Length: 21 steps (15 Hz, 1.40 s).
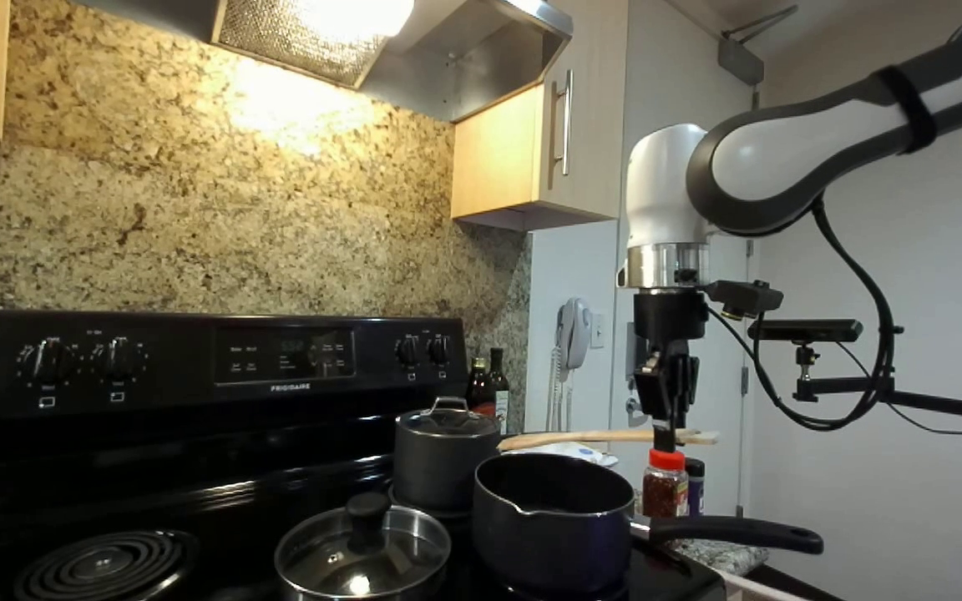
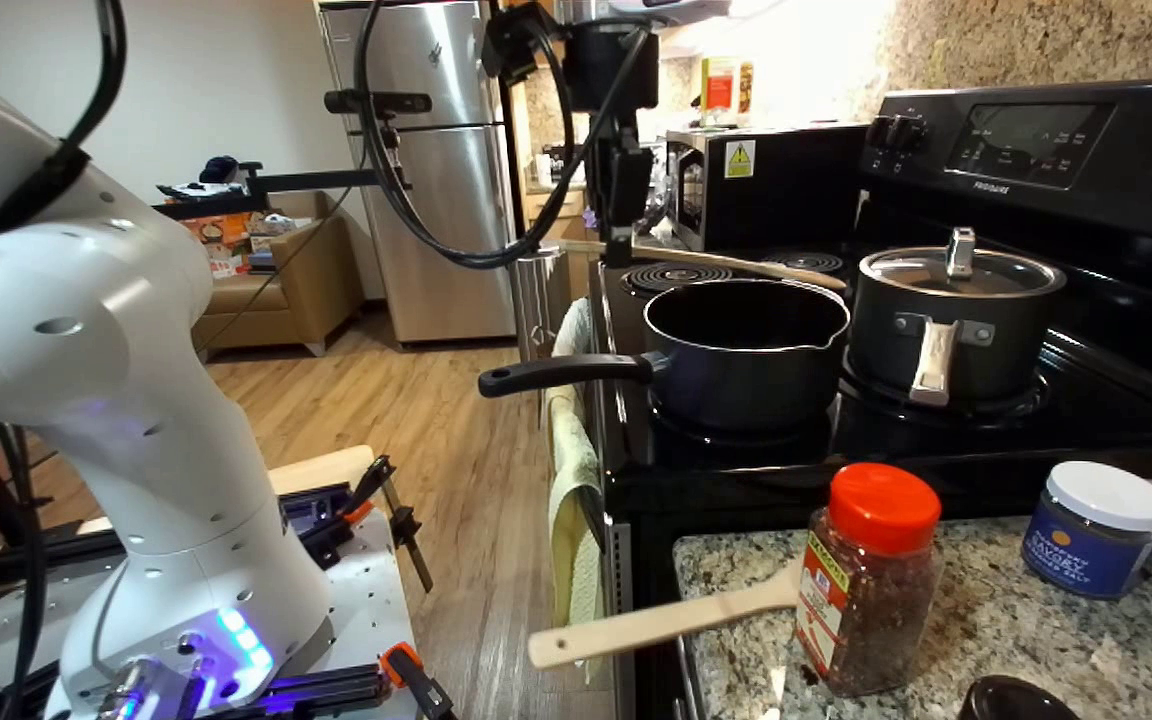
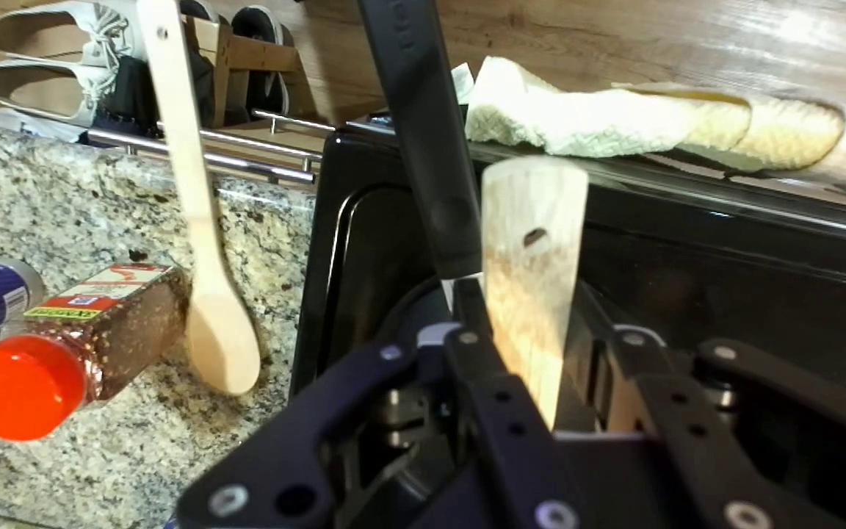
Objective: Take the spoons out of the black pot then put the lid on the pot
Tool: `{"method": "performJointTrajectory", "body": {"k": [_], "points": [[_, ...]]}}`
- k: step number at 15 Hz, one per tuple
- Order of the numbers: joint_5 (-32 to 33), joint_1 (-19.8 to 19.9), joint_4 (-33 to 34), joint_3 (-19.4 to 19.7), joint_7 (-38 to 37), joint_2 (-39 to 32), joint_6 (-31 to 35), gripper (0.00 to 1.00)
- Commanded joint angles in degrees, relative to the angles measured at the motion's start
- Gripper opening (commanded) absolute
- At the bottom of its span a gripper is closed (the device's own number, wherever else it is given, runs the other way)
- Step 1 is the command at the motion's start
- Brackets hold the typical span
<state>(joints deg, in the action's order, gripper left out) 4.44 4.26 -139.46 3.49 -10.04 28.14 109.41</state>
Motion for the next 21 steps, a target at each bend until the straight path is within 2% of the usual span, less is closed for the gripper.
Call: {"method": "performJointTrajectory", "body": {"k": [1, 7, 10, 15, 21], "points": [[-1.6, 0.4, -1.2, -0.3, 0.4, 0.6, 2.2, 0.11], [-5.2, 0.7, -3.7, 0.8, 0.1, 2.9, 8.8, 0.11], [-6.9, 1.2, -6.1, 0.6, -1.6, 5.4, 14.2, 0.11], [-9.4, 5.0, -11.5, 0.7, -8.9, 10.5, 19.9, 0.11], [-7.7, 12.9, -17.9, 0.5, -14.7, 16.7, 18.6, 0.11]]}}
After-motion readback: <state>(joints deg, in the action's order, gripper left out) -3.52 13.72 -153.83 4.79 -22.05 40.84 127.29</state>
